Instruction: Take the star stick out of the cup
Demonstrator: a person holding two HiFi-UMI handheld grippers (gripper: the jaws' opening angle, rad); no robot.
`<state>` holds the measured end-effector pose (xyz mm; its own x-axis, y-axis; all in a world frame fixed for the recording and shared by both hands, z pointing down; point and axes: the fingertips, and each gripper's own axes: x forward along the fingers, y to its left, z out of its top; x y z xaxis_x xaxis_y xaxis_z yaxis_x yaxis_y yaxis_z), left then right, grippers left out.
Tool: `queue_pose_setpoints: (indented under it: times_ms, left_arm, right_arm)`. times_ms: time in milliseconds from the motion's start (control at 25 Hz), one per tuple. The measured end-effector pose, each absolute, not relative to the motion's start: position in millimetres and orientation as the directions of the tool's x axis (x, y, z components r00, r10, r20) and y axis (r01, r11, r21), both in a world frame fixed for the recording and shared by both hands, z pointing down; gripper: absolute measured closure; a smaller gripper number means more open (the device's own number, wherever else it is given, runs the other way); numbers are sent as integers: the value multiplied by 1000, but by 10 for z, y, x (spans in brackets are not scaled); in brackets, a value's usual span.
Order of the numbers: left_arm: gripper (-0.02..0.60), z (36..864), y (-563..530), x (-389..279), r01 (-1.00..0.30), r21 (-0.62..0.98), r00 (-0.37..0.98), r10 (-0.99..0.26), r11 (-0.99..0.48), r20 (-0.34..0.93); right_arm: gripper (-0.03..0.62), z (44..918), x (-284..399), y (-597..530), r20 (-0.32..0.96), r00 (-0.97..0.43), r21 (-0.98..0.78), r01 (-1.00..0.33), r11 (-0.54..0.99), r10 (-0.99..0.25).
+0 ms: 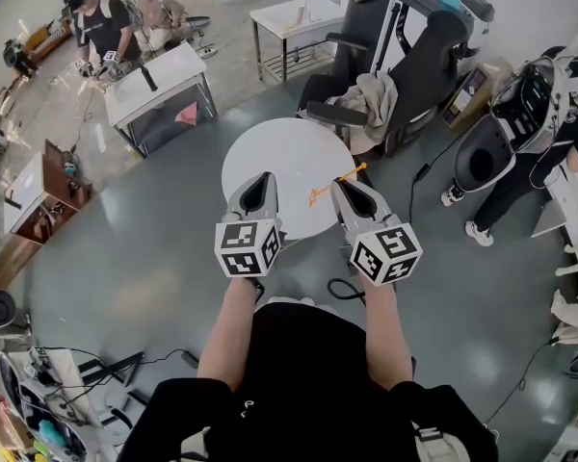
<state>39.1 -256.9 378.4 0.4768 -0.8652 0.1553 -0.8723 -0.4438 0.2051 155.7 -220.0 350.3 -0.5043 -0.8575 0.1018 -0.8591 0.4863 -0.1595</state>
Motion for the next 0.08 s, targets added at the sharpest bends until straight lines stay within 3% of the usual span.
queue_pose_setpoints:
  times_ms: [80]
  left_arm:
    - [578, 3795, -2584, 374, -873, 205, 476, -865, -442, 158]
  right_arm:
    - [576, 3508, 1533, -2216, 104, -510, -158, -856, 492, -854]
